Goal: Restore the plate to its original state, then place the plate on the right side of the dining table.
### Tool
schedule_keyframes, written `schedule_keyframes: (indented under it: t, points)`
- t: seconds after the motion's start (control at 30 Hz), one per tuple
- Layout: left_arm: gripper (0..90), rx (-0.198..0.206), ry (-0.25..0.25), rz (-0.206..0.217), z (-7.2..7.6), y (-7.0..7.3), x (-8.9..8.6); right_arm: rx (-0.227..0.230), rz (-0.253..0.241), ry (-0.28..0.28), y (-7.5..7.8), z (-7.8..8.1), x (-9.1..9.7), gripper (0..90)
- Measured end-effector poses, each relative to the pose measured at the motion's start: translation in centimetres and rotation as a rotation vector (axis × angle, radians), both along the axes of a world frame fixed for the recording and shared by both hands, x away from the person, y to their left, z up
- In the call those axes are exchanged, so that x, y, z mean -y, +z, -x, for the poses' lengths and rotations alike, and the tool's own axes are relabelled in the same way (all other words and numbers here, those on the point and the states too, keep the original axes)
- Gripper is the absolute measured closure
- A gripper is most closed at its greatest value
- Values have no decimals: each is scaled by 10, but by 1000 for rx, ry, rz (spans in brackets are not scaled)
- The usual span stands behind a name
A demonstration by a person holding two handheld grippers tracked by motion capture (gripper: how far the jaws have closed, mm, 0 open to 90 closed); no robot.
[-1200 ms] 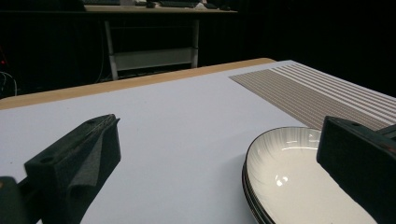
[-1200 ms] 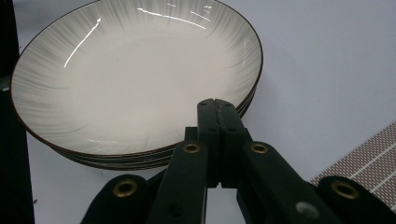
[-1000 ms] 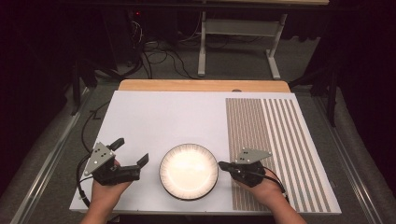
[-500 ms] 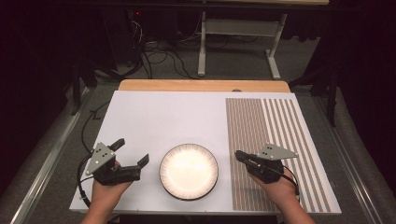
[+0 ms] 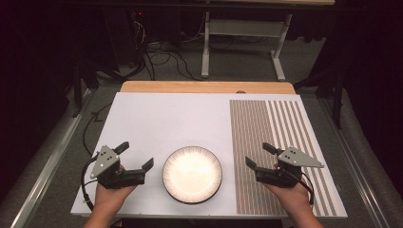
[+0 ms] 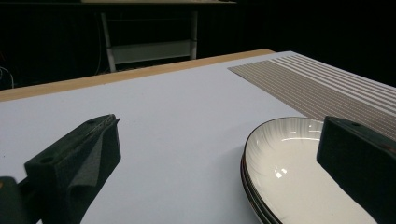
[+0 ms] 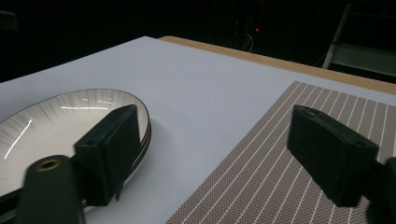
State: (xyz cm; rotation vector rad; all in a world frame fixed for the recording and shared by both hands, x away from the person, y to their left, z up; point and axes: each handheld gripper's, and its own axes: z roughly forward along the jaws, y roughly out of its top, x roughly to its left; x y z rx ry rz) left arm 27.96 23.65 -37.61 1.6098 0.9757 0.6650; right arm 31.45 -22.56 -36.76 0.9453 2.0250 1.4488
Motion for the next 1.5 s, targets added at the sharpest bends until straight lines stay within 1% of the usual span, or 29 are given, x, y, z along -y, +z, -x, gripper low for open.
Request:
schedule_keyframes:
  t: [0.03,0.1,0.13,0.2,0.23,0.3,0.4,0.5,0.63,0.73,0.83,0.9,0.93,0.97,1.03,1.13,1.17,1.23,1.3,1.43,1.47,1.5]
  points:
    - [0,-1,0,1,0,0,0,2,-6,-2,0,1,0,143]
    - [0,-6,0,7,0,-1,0,16,-3,-2,1,2,0,40]
    - [0,-5,0,5,1,-1,0,21,-6,0,0,2,0,7]
    - [0,-2,0,2,2,-1,-1,30,-12,-5,0,1,0,7]
    - [0,-3,-1,0,2,-2,-1,42,-20,-6,1,1,0,6]
    - [0,-16,-1,15,2,-4,-4,44,-27,-8,2,1,0,6]
    - [0,-15,1,18,2,-4,-5,41,-32,-14,1,1,-1,6]
    - [0,-5,-7,-1,2,-2,-2,44,-28,-7,0,-2,-1,6]
    - [0,-9,-14,-2,1,-3,2,46,-26,-15,0,-4,-1,6]
    - [0,-11,-16,-5,1,-3,4,41,-11,-11,-1,-5,-1,13]
    - [0,-17,-23,-9,-1,-4,7,30,-2,3,0,-7,-1,88]
    - [0,-22,-31,-8,-2,-5,8,27,12,10,0,-7,-2,112]
    - [0,-21,-35,-8,-3,-5,9,31,29,11,1,-7,-2,134]
    - [0,-20,-37,-9,-3,-5,10,28,28,12,1,-5,-3,155]
    - [0,-20,-43,-13,-4,-4,10,31,30,15,1,-5,-3,159]
    - [3,-11,-40,-15,-3,-3,9,36,53,23,1,-4,-4,190]
    - [4,-9,-40,-14,-3,-3,9,23,56,22,0,-3,-5,198]
    - [10,-3,-43,-13,-2,-2,10,22,75,32,0,-4,-6,249]
    - [13,0,-47,-27,-2,-2,11,4,76,32,0,-3,-7,286]
    - [14,-2,-53,-25,-1,-1,11,-9,89,35,0,-4,-12,370]
    - [14,-3,-54,-25,-1,-1,11,-19,92,29,0,-3,-14,401]
    - [14,-2,-52,-26,-1,-1,11,-12,105,34,0,-3,-15,430]
